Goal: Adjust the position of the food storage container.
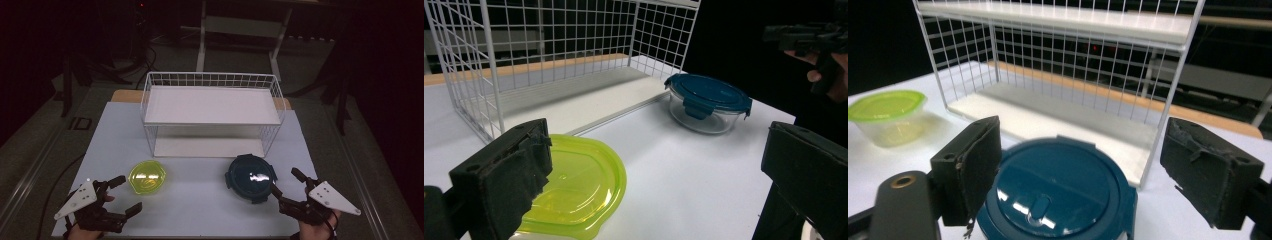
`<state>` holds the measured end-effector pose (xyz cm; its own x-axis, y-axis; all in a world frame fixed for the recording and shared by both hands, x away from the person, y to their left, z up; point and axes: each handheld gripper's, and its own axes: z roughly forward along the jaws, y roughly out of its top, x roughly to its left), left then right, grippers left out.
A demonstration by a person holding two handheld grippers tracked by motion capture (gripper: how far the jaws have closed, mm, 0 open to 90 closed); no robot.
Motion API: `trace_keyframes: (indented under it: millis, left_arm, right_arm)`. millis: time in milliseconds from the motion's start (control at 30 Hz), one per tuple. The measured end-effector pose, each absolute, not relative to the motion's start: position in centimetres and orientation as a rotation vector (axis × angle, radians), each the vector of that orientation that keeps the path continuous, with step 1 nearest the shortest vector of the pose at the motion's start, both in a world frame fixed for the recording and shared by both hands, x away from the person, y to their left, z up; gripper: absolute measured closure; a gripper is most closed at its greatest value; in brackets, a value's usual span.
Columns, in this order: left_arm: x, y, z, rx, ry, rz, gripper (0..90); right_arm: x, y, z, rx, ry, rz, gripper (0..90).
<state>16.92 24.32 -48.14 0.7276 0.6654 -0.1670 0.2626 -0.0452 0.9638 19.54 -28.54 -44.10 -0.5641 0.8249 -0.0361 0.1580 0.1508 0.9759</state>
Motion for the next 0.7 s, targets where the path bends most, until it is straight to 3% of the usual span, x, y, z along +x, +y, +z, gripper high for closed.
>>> trace_keyframes:
  millis: [400,700]
  left_arm:
    - [16.8,24.2,-47.9,1.624,0.756,0.395,0.0]
    - [16.8,24.3,-47.9,1.625,0.755,0.392,0.0]
  right_arm:
    - [18.9,-27.5,-41.1,0.859,1.835,1.518,14.6]
    - [21.1,-27.6,-39.2,0.858,1.826,1.498,12.8]
